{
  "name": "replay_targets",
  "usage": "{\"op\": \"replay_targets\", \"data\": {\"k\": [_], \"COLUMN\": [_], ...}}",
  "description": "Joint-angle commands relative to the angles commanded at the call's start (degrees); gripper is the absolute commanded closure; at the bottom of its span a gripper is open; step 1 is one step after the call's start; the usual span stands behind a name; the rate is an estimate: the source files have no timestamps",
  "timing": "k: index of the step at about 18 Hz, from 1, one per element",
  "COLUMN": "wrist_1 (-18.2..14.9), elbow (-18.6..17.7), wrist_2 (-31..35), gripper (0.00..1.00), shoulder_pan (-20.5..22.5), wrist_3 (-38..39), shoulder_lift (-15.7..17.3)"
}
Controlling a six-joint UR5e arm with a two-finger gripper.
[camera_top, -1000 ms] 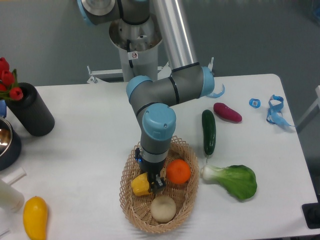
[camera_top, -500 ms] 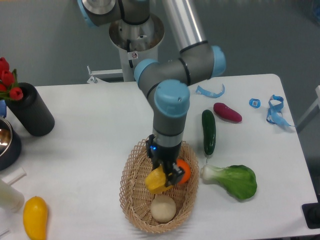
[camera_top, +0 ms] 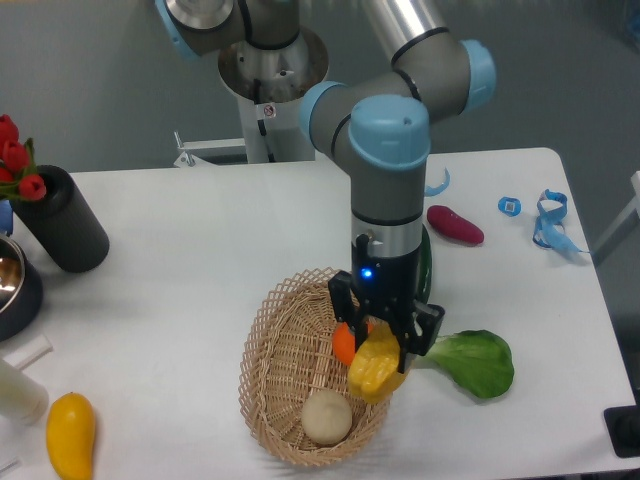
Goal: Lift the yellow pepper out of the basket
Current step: 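Lift the yellow pepper up out of the basket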
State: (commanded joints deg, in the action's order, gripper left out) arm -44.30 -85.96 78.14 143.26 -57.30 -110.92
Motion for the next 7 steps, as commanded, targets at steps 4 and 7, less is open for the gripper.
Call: {"op": "replay_targets", "data": {"k": [4, 7], "wrist_1": [0.0, -0.2], "elbow": [0.1, -0.8], "wrist_2": [0.1, 0.0], "gripper": [0.6, 0.6], "shoulder_pan": [0.2, 0.3], "wrist_3": [0.0, -0.1], "shoulder_lift": [0.1, 0.5]}}
